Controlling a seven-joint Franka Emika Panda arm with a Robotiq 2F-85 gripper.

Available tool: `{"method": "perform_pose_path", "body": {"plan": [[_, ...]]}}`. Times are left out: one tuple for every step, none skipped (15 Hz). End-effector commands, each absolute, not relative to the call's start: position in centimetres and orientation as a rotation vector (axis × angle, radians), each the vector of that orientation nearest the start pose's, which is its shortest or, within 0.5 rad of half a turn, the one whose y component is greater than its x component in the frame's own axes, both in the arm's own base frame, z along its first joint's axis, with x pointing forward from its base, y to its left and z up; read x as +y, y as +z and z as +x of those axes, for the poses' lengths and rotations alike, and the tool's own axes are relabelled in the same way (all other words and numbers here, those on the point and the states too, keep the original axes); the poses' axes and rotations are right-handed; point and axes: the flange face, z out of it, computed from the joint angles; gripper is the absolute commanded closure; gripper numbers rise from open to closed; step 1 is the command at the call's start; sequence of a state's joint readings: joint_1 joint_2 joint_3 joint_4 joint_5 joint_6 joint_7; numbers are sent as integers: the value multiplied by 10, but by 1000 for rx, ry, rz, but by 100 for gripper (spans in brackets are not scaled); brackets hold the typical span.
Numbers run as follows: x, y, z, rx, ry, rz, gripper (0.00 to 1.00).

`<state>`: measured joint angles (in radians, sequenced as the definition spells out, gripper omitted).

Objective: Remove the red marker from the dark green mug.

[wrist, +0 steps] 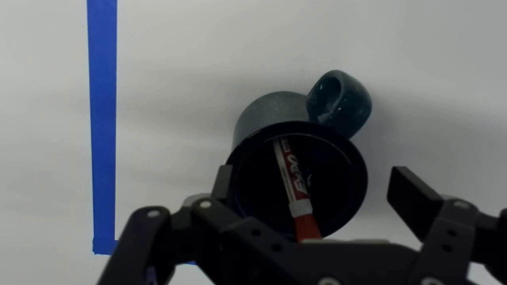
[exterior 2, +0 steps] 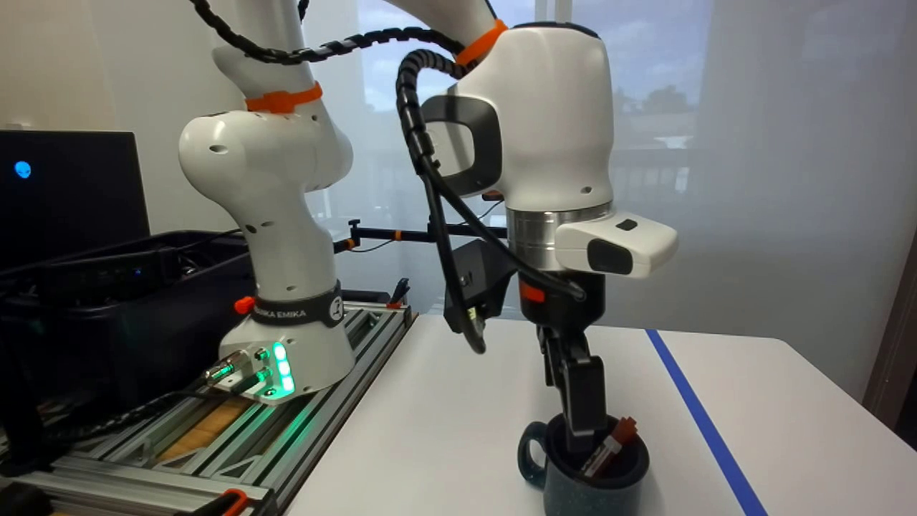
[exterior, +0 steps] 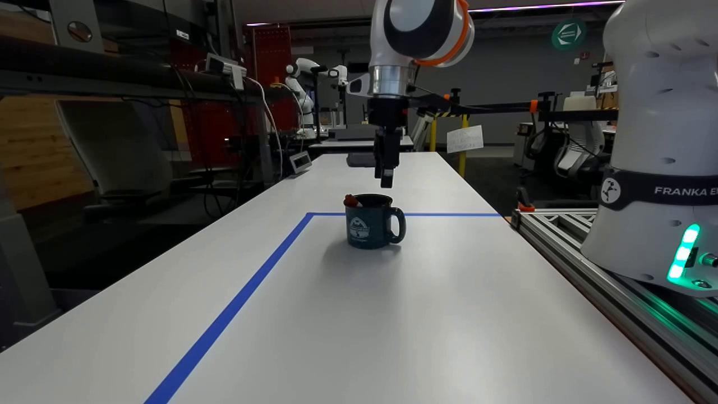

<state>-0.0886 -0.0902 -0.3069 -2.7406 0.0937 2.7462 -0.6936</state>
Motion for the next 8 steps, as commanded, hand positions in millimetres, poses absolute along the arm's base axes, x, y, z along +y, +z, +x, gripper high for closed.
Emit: {"method": "perform_pose_path", "body": {"plan": [[-155,257,374,-361,-197,-3106,0],[-153,258,374,-384,-209,-3105,0],[-152,259,375,-403,-213,-3112,0],[-150,259,376,-426,-226,-3117,0],[-149,260,377,-443,-236,-3113,0],[-149,262,381,-467,-256,-3111,0],[-149,261,381,-499,-265,-3111,0],[-150,261,382,-529,-282,-3116,0]]}}
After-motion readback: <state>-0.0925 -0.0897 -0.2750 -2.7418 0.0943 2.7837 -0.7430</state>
